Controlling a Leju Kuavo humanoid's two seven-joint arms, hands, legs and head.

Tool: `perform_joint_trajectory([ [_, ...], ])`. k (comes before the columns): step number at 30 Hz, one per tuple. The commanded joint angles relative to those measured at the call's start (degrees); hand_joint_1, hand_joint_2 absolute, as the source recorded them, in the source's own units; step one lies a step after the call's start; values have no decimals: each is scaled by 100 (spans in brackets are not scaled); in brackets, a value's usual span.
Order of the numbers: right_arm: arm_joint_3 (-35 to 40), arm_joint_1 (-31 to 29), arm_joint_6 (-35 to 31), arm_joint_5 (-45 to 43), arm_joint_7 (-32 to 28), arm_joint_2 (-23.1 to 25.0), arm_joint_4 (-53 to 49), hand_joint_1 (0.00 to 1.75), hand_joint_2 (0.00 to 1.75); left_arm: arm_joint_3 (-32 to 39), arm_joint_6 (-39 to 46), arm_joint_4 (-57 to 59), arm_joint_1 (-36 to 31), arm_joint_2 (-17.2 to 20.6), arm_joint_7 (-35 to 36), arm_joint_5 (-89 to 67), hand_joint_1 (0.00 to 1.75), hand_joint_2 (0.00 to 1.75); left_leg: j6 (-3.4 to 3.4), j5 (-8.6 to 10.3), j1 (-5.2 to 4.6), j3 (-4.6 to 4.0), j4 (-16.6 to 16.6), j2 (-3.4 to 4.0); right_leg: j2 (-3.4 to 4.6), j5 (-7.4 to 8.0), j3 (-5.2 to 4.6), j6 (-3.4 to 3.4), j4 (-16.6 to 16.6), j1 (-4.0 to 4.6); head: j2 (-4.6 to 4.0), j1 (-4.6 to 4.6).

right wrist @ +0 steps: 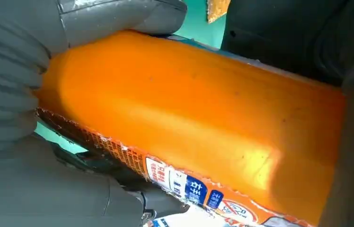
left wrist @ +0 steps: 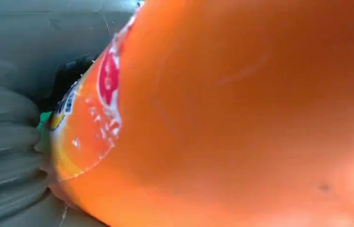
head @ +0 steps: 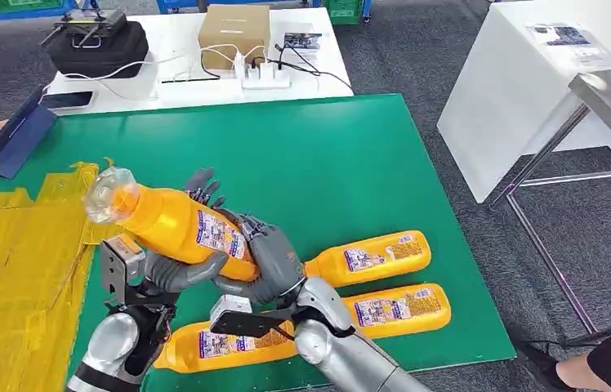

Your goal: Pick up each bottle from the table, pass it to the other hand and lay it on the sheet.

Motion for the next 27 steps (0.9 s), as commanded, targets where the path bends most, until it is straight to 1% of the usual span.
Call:
perform_joint_trajectory([
  [1, 809, -81, 132, 145, 120, -108, 502, 175, 175, -156, -51, 183, -327, -57, -39, 146, 0, 175, 1, -5, 5, 17, -1, -8, -7, -6, 22, -9, -5, 6, 0, -2],
  [3, 798, -89, 161, 35, 59, -110, 581, 175, 175, -150, -160, 74, -273, -44, -136, 257, 0, 175, 2, -9, 5, 30, -1, -12, -10, -12, 35, -13, -4, 6, 0, 0],
  [4, 800, -91, 164, 5, 43, -113, 601, 175, 175, -148, -167, 14, -243, -36, -146, 264, 0, 175, 1, -7, 5, 22, -2, -11, -9, -9, 27, -11, -6, 7, 0, 0],
  [5, 801, -92, 172, -9, 28, -115, 609, 175, 175, -146, -176, -37, -218, -30, -163, 269, 0, 175, 2, -14, 7, 38, 1, -15, -13, -18, 45, -15, -5, 9, 0, -2],
  [7, 799, -81, 174, -13, 22, -119, 599, 175, 175, -171, -184, -100, -196, -3, -176, 228, 0, 175, 1, -4, 6, 12, -1, -9, -7, -5, 16, -8, -5, 7, 0, -2],
  [8, 793, -69, 166, -14, 26, -119, 583, 175, 175, -166, -129, -102, -189, -20, -181, 178, 164, 175, 3, -10, 4, 27, 1, -13, -12, -14, 32, -12, -4, 6, 0, -2],
  [9, 798, -59, 173, -15, 26, -117, 560, 175, 175, -170, -73, -96, -185, -52, -196, 128, 175, 175, 1, -5, 6, 14, 0, -11, -10, -7, 18, -8, -5, 7, 0, 0],
  [10, 799, -51, 178, -15, 32, -116, 543, 175, 175, -183, -48, -87, -188, -62, -201, 92, 175, 175, 3, -18, 7, 38, 5, -16, -14, -21, 47, -15, -2, 9, 0, -2],
  [12, 799, -34, 178, -4, 66, -121, 504, 175, 175, -177, 32, -70, -189, -99, -230, 49, 175, 175, 2, -5, 5, 14, 0, -14, -13, -8, 19, -9, -4, 6, 0, 0],
  [15, 797, -18, 170, 4, 80, -132, 485, 175, 175, -148, 91, -86, -184, -118, -246, 48, 175, 175, 3, -19, 6, 42, 6, -20, -17, -24, 52, -18, 0, 9, 0, 0],
  [17, 797, -18, 170, 4, 80, -132, 485, 175, 175, -148, 91, -86, -184, -118, -246, 48, 175, 175, 1, -4, 4, 14, -1, -14, -13, -8, 18, -9, -4, 5, 0, 0],
  [18, 797, -18, 170, 4, 80, -132, 485, 175, 175, -148, 91, -86, -184, -118, -246, 48, 175, 175, 2, -11, 7, 27, 3, -18, -16, -15, 33, -13, -3, 8, 0, 0],
  [21, 797, -18, 170, 4, 80, -132, 485, 175, 175, -148, 91, -86, -184, -118, -246, 48, 175, 175, 2, -7, 6, 18, 0, -17, -15, -11, 22, -10, -4, 7, 0, -2],
  [22, 797, -18, 170, 4, 80, -132, 485, 175, 175, -148, 91, -86, -184, -118, -246, 48, 175, 175, 3, -14, 7, 33, 3, -21, -18, -19, 40, -14, -4, 9, 0, 0],
  [23, 797, -18, 170, 4, 80, -132, 485, 175, 175, -148, 91, -86, -184, -118, -246, 48, 175, 175, 2, -7, 5, 19, 1, -17, -15, -12, 23, -10, -4, 6, 0, 0],
  [24, 797, -18, 170, 4, 80, -132, 485, 175, 175, -148, 91, -86, -184, -118, -246, 48, 175, 175, 3, -13, 6, 30, 2, -20, -17, -18, 36, -13, -3, 8, 0, 0],
  [26, 797, -18, 170, 4, 80, -132, 485, 175, 175, -148, 91, -86, -184, -118, -246, 48, 175, 175, 2, -5, 5, 14, -1, -15, -13, -9, 18, -8, -5, 6, 0, 0],
  [27, 797, -18, 170, 4, 80, -132, 485, 175, 175, -148, 91, -86, -184, -118, -246, 48, 175, 175, 3, -14, 6, 32, 3, -20, -17, -19, 39, -14, -3, 8, 0, 0],
])
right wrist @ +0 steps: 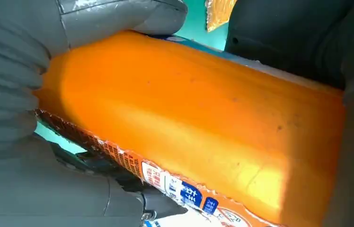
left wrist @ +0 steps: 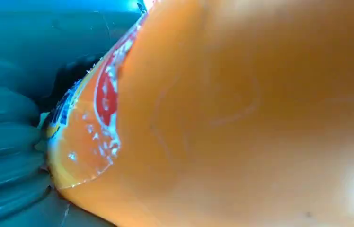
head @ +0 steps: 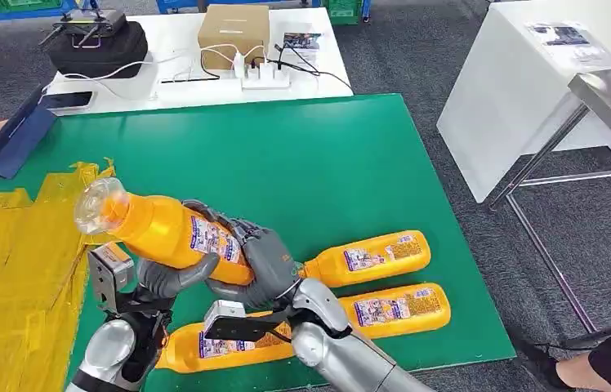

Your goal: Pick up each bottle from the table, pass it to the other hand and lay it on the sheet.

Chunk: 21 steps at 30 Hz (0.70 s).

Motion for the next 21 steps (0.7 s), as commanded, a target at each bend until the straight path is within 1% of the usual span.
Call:
perform_joint_trajectory([
  [1, 508, 50, 139, 94, -10, -105, 396, 175, 175, -228, 4, -12, -364, -131, 0, -3, 175, 175, 3, -11, 6, 26, 2, -20, -18, -15, 37, -12, -4, 8, 0, 0],
  [2, 505, 56, 132, 95, -6, -106, 395, 175, 175, -214, 23, -18, -360, -146, -4, 7, 175, 175, 2, -6, 4, 16, 0, -17, -16, -10, 25, -9, -4, 6, 0, 0],
  [3, 502, 59, 125, 96, -4, -103, 401, 175, 175, -203, 47, -19, -360, -161, -8, 17, 175, 175, 3, -14, 5, 33, 3, -22, -20, -19, 44, -14, -1, 7, 0, -2],
  [6, 501, 54, 110, 93, -8, -90, 424, 175, 175, -172, 109, -18, -368, -196, -20, 58, 175, 175, 2, -11, 7, 26, 2, -20, -19, -16, 37, -12, -4, 9, 0, 0],
  [7, 501, 50, 111, 88, -10, -87, 428, 175, 175, -162, 126, -18, -373, -204, -24, 72, 175, 175, 3, -18, 7, 38, 5, -23, -21, -23, 51, -16, -1, 9, 0, 0],
  [9, 496, 42, 99, 75, -13, -79, 444, 175, 175, -160, 149, -6, -396, -205, -30, 88, 175, 175, 2, -5, 6, 15, 1, -19, -18, -10, 25, -9, -4, 7, 0, 0],
  [10, 492, 40, 92, 70, -14, -75, 449, 175, 175, -160, 155, 2, -407, -203, -31, 92, 175, 175, 3, -12, 6, 29, 3, -23, -21, -17, 40, -13, -2, 8, 0, 0],
  [13, 463, 48, 39, 57, 15, -64, 447, 175, 175, -152, 326, -26, -415, -210, -104, -17, 175, 175, 3, -9, 6, 24, 2, -22, -20, -15, 35, -12, -3, 8, 0, 0],
  [14, 342, 110, -128, -31, -17, -39, 377, 122, 175, -150, 454, -94, -417, -194, -177, -133, 175, 175, 3, -15, 6, 36, 4, -24, -21, -21, 48, -15, -2, 9, 0, 0],
  [15, 271, 147, -196, -92, -24, -31, 303, 2, 175, -147, 570, -152, -425, -167, -189, -262, 175, 175, 2, -8, 6, 19, 3, -21, -20, -13, 29, -10, -2, 8, 0, 0],
  [16, 11, 280, -404, -336, -84, -7, 23, 0, 175, -73, 1413, -224, -487, -108, -309, -1113, 175, 175, 3, -15, 7, 31, 6, -27, -24, -22, 43, -15, 0, 9, 0, 0],
  [17, -57, 364, -364, -385, -49, -98, -375, 0, 175, -47, 2770, -177, -581, -130, -181, -2589, 175, 175, 2, -11, 8, 19, 6, -24, -22, -16, 31, -12, -1, 10, 0, 0],
  [18, -103, 455, -213, -327, 169, -214, -892, 0, 175, 25, 3377, 38, -795, -83, 203, -3520, 175, 175, 3, -16, 7, 32, 7, -28, -26, -23, 44, -15, 1, 9, 0, 0],
  [19, -108, 478, -91, -253, 288, -281, -1148, 0, 175, 107, 3659, 294, -970, -36, 496, -4195, 175, 175, 2, -6, 5, 7, 7, -31, -31, -16, 19, -10, 5, 6, 0, 0],
  [20, -134, 483, 20, -187, 395, -307, -1302, 0, 175, 193, 3731, 550, -1140, 15, 646, -4583, 175, 175, 2, -12, 8, 16, 15, -41, -40, -25, 33, -15, 11, 10, 0, 0],
  [21, -166, 456, 137, -132, 482, -315, -1355, 0, 175, 237, 3872, 949, -1376, 136, 882, -5366, 175, 175, 2, -1, 5, 2, 8, -36, -35, -13, 13, -11, 8, 6, 0, 0],
])
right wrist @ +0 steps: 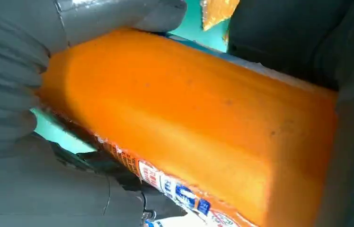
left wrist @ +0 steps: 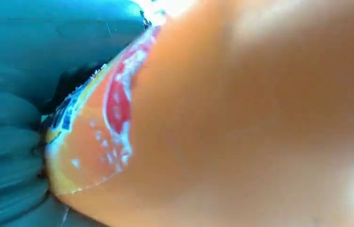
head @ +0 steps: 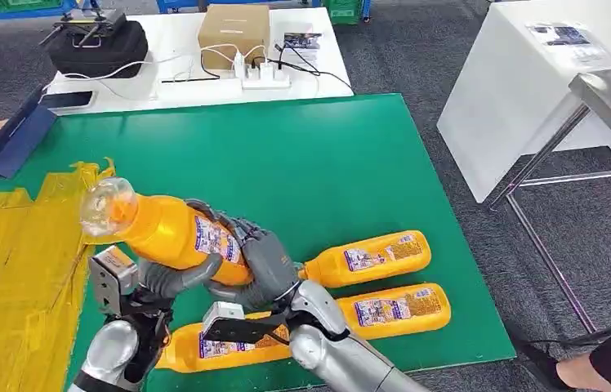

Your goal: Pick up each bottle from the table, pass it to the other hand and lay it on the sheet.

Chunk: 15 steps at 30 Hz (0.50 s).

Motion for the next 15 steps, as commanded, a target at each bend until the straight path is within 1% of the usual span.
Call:
perform_joint_trajectory([
  [1, -192, 373, 430, 103, 513, -359, -1301, 0, 175, 293, 2999, 1254, -1451, 215, 1127, -4977, 175, 175, 2, -8, 7, 17, 13, -36, -34, -20, 34, -17, 12, 10, 0, 2],
  [2, -242, 350, 475, 118, 532, -331, -1253, 0, 175, 343, 3168, 1502, -1581, 259, 1342, -5643, 175, 175, 0, 0, 2, 10, 2, -23, -21, -9, 21, -13, 6, 4, 0, -2],
  [3, -286, 355, 512, 115, 532, -307, -1231, 0, 175, 394, 3212, 1651, -1654, 304, 1500, -6060, 175, 175, 0, -5, 1, 27, -1, -18, -15, -12, 36, -18, 5, 4, 0, -2],
  [4, -291, 364, 541, 114, 525, -293, -1232, 0, 175, 416, 3197, 1722, -1686, 330, 1563, -6194, 175, 175, 0, -2, 1, 21, -4, -18, -15, -7, 33, -12, 0, 4, 0, 0],
  [7, -301, 445, 623, 108, 512, -287, -1275, 0, 175, 412, 2836, 2029, -1878, 476, 1850, -6595, 175, 175, 2, -6, 1, 35, -2, -11, -7, -9, 49, -14, 0, 5, 0, -2],
  [8, -320, 458, 673, 119, 557, -283, -1255, 0, 175, 382, 2671, 2172, -1983, 530, 1994, -6778, 175, 175, 2, -3, 1, 21, -1, -1, 0, -2, 29, -11, 1, 4, 0, 0],
  [9, -326, 460, 714, 126, 563, -281, -1230, 0, 175, 365, 2599, 2338, -2095, 586, 2152, -7001, 175, 175, 2, -8, 3, 32, 0, -1, 1, -5, 40, -15, 1, 7, 0, -2],
  [10, -285, 450, 796, 165, 575, -291, -1194, 0, 175, 311, 2533, 2606, -2273, 671, 2405, -7415, 175, 175, 1, -3, 3, 22, -2, -6, -5, -3, 30, -12, 1, 5, 0, 0],
  [11, -212, 417, 915, 218, 627, -314, -1146, 0, 175, 236, 2513, 2875, -2446, 733, 2609, -7807, 175, 175, 1, -7, 3, 34, -1, -12, -9, -9, 44, -16, 1, 6, 0, -2],
  [12, -36, 287, 1188, 307, 761, -372, -984, 0, 175, 113, 2436, 3272, -2695, 805, 2820, -8234, 175, 175, 0, -11, 6, 43, 1, -12, -9, -13, 54, -21, 3, 9, 0, 0],
  [14, 63, 126, 1286, 318, 766, -387, -671, 0, 175, -14, 2384, 3886, -3124, 816, 2945, -8500, 175, 175, 0, 1, 4, 17, 0, -12, -10, -2, 28, -11, 2, 6, 0, -2],
  [15, 139, 24, 1396, 320, 800, -406, -467, 0, 175, -59, 2425, 4184, -3343, 829, 3045, -8644, 175, 175, 1, -2, 5, 27, 2, -15, -13, -6, 39, -14, 4, 7, 0, 0],
])
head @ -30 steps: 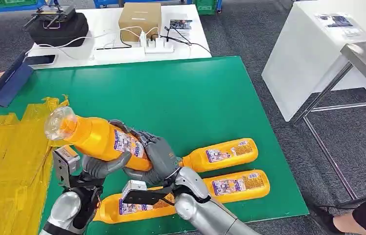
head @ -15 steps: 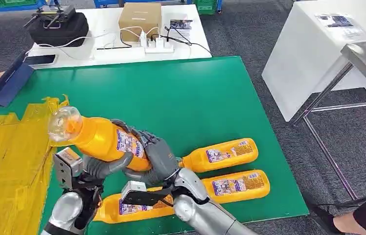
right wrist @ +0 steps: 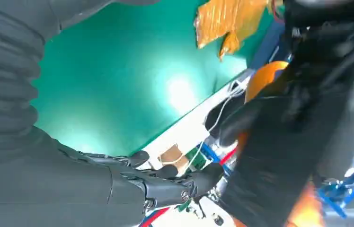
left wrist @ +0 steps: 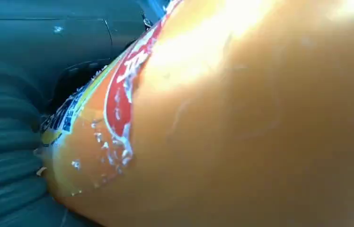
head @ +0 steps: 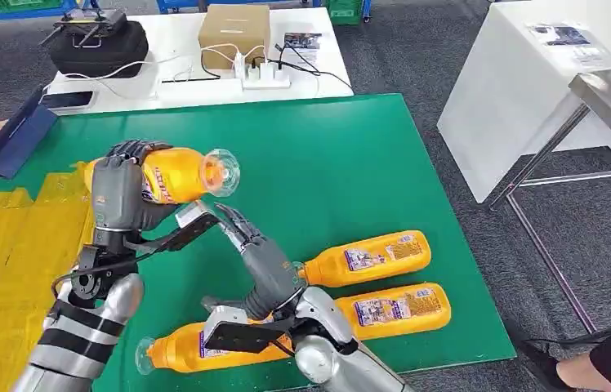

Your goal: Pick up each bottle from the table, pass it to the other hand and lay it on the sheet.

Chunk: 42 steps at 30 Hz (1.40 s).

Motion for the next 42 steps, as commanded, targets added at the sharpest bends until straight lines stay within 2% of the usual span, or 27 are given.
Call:
perform_joint_trajectory([
  [1, 434, -498, 641, 187, 223, -278, 816, 0, 175, -527, -233, 2780, -1847, 464, 834, -1328, 175, 175, 0, 0, 5, 13, 1, -10, -9, -4, 19, -10, 0, 6, 0, 0],
  [5, 483, -527, 678, 214, 229, -292, 858, 0, 175, -673, -355, 2896, -1947, 513, 926, -1329, 175, 175, 1, -8, 4, 29, 0, 2, 4, -6, 31, -13, 0, 6, 0, 2],
  [7, 832, -704, 927, 416, 356, -379, 1034, 0, 175, -777, -1050, 3423, -2281, 503, 946, -1329, 175, 175, 1, -9, 5, 29, 3, -7, -4, -10, 34, -12, 2, 7, 0, 2],
  [8, 999, -786, 992, 513, 397, -386, 1163, 0, 175, -1072, -1489, 3817, -2544, 555, 1104, -1329, 175, 175, 2, -15, 5, 39, 5, -9, -6, -17, 46, -16, 5, 8, 0, 0],
  [10, 1187, -854, 1011, 604, 350, -340, 1342, 0, 175, -1155, -1976, 4475, -2876, 487, 1089, -1328, 175, 175, 3, -1, 6, 14, 4, -5, -1, -4, 22, -8, 2, 7, 0, 0],
  [16, 1203, -857, 1012, 607, 346, -331, 1353, 0, 175, -1153, -1961, 4499, -2878, 475, 1081, -1329, 175, 175, 3, -6, 4, 21, 4, 1, 6, -8, 27, -10, 3, 6, 0, 0],
  [24, 1675, -1113, 988, 735, 350, -147, 1986, 0, 175, -1253, -3277, 5307, -3007, 462, 886, -1300, 175, 175, 4, -8, 2, 26, 4, 13, 16, -7, 28, -10, 5, 3, 0, 0],
  [36, 1762, -1208, 1023, 819, 483, -62, 2012, 0, 175, -1092, -3497, 5351, -2911, 448, 1017, -1174, 175, 175, 3, -1, 2, 8, 3, 4, 7, -4, 13, -6, 6, 3, 0, 0],
  [37, 1792, -1217, 1064, 823, 502, -68, 1983, 0, 175, -1058, -3486, 5338, -2884, 444, 1069, -1154, 110, 175, 4, -7, 3, 16, 7, 4, 8, -9, 22, -10, 9, 4, 0, 2],
  [38, 1838, -1238, 1136, 821, 536, -79, 1978, 0, 175, -1020, -3453, 5333, -2859, 437, 1117, -1133, 5, 175, 3, -1, 2, 7, 4, 3, 7, -4, 13, -6, 6, 3, 0, 2],
  [39, 1873, -1263, 1174, 821, 556, -82, 1997, 0, 175, -992, -3454, 5342, -2844, 437, 1132, -1114, 0, 175, 4, -10, 2, 22, 8, 6, 10, -11, 28, -12, 10, 4, 0, 0],
  [42, 1911, -1328, 1212, 835, 691, -74, 2062, 0, 175, -879, -3308, 5284, -2777, 439, 1189, -1022, 0, 175, 3, -2, 1, 11, 3, 3, 6, -5, 16, -7, 6, 2, 0, 2],
])
